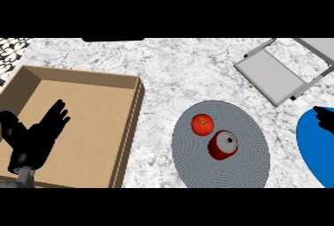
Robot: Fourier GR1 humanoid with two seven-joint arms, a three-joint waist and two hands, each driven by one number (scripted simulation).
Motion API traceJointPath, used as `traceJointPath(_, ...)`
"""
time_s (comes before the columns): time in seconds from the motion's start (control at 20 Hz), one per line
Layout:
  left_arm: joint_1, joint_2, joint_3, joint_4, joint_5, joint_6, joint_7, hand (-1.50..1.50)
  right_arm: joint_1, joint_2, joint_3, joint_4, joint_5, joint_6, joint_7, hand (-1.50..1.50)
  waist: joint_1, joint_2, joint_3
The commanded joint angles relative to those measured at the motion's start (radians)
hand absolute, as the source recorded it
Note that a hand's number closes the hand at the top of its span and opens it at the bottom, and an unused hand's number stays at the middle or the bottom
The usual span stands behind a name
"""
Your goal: Pick the can from the placemat and place it in the tiered shelf
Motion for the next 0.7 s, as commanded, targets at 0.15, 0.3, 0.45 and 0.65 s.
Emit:
traceJointPath(0.15,-0.013,-0.065,-0.047,0.089,-0.018,-0.010,-0.010,0.00,-0.096,-0.095,0.029,-0.202,0.057,-0.109,0.414,-1.50,0.011,0.019,-0.026)
traceJointPath(0.3,-0.040,-0.075,-0.062,0.085,-0.042,-0.001,-0.013,0.00,-0.203,-0.072,0.134,-0.188,0.142,-0.183,0.561,-1.50,0.042,0.026,-0.025)
traceJointPath(0.45,-0.057,-0.077,-0.056,0.077,-0.032,0.000,0.012,0.00,-0.285,-0.087,0.215,-0.137,0.230,-0.176,0.652,-1.50,0.054,0.027,-0.024)
traceJointPath(0.65,-0.017,-0.049,-0.050,0.073,-0.034,-0.034,-0.001,0.00,-0.386,-0.024,0.346,-0.131,0.283,-0.190,0.814,-1.50,0.064,0.025,-0.024)
